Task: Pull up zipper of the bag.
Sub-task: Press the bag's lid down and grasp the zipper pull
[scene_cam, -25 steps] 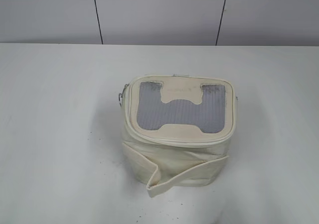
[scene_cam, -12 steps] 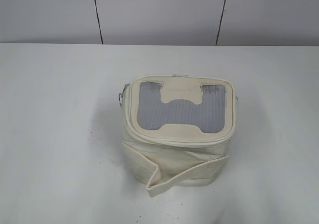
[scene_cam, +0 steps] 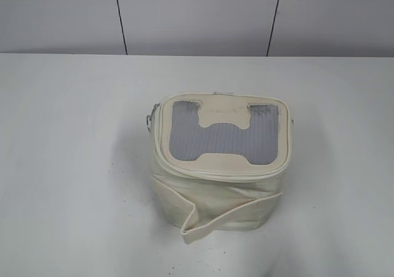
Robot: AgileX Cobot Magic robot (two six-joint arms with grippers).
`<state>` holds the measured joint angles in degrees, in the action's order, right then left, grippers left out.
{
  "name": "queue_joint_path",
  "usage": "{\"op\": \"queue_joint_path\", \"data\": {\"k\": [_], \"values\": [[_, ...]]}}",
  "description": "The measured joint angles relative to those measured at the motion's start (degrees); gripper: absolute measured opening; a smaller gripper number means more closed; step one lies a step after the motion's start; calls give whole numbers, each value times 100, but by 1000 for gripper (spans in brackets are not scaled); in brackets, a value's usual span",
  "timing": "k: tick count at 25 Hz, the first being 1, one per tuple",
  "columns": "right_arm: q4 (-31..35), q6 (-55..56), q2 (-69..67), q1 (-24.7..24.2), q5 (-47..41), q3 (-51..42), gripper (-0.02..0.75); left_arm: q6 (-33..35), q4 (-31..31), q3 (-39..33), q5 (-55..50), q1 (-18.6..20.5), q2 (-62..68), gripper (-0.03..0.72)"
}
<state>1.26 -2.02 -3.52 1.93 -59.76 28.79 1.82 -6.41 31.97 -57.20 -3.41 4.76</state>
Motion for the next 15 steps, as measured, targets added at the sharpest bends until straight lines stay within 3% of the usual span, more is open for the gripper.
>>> {"op": "queue_joint_path", "data": {"k": [3, 7, 15], "values": [[11, -59, -731, 107, 194, 73, 534, 0, -269, 39, 594, 0, 470, 308], [200, -303, -1787, 584, 1112, 286, 534, 226, -1039, 39, 1328, 0, 1349, 308], [296, -1201, -4910, 1500, 1518, 1804, 484, 2606, -3209, 276, 1923, 0, 3676, 308]]}}
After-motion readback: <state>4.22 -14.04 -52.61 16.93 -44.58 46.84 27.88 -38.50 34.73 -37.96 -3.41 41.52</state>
